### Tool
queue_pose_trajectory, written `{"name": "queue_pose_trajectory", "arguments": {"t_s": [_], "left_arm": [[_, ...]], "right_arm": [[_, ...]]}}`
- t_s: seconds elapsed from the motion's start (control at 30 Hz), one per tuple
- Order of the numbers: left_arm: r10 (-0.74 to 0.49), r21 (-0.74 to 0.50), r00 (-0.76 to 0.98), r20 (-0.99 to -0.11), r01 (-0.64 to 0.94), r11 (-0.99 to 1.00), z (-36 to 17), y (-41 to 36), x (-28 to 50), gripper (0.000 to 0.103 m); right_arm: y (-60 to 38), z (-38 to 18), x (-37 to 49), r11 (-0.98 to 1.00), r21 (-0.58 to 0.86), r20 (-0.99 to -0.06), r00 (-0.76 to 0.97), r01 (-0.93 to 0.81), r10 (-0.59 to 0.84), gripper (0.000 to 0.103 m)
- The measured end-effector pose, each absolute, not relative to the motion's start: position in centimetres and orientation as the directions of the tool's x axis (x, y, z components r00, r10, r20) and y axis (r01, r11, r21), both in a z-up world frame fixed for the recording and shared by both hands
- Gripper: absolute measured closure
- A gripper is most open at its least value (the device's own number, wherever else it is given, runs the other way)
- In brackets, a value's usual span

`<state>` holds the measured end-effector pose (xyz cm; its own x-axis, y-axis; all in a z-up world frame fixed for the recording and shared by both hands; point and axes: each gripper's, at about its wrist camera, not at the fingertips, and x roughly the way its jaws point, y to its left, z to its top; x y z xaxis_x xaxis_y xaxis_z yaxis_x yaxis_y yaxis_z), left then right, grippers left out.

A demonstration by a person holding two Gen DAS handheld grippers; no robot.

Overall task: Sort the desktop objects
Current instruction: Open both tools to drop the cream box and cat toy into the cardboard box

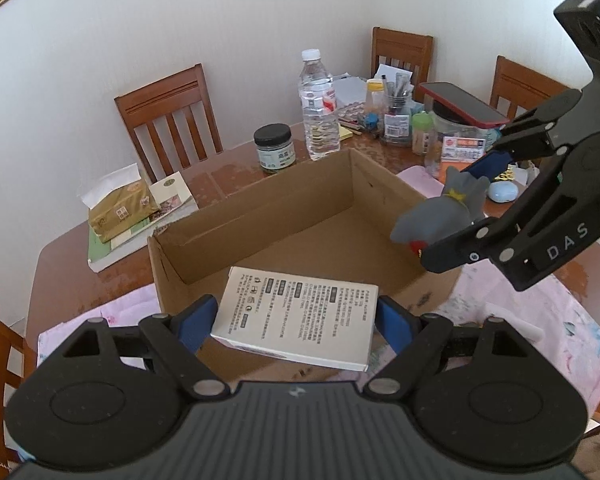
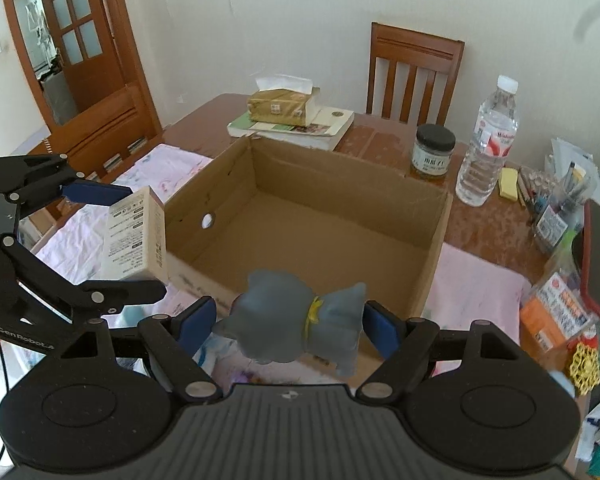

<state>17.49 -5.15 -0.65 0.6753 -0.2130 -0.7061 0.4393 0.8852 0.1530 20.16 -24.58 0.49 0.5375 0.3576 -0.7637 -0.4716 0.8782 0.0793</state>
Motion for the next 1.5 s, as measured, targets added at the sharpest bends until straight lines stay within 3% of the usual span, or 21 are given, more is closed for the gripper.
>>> {"name": "queue_pose_trajectory", "arguments": {"t_s": [0.93, 1.17, 1.5], "left_arm": [[-0.158, 0.168, 0.643, -0.749, 0.415, 0.894, -3.8, -5.5, 25.2, 0.016], [-0.142, 0.186, 0.638, -0.757, 0.418, 0.889, -4.1, -5.4, 25.1, 0.012], [-0.157, 0.181, 0.637, -0.755, 0.432, 0.883, -3.0, -4.8, 23.3, 0.011]], "right_arm": [[-22.1, -2.7, 29.7, 0.891, 0.074, -0.822, 0.479, -0.448, 0.309, 0.019], [-22.7, -2.1, 29.7, 0.903, 0.068, -0.8, 0.517, -0.425, 0.304, 0.005], [-23.0, -1.3, 27.3, 0.875, 0.024, -0.767, 0.552, -0.483, 0.326, 0.0]]}}
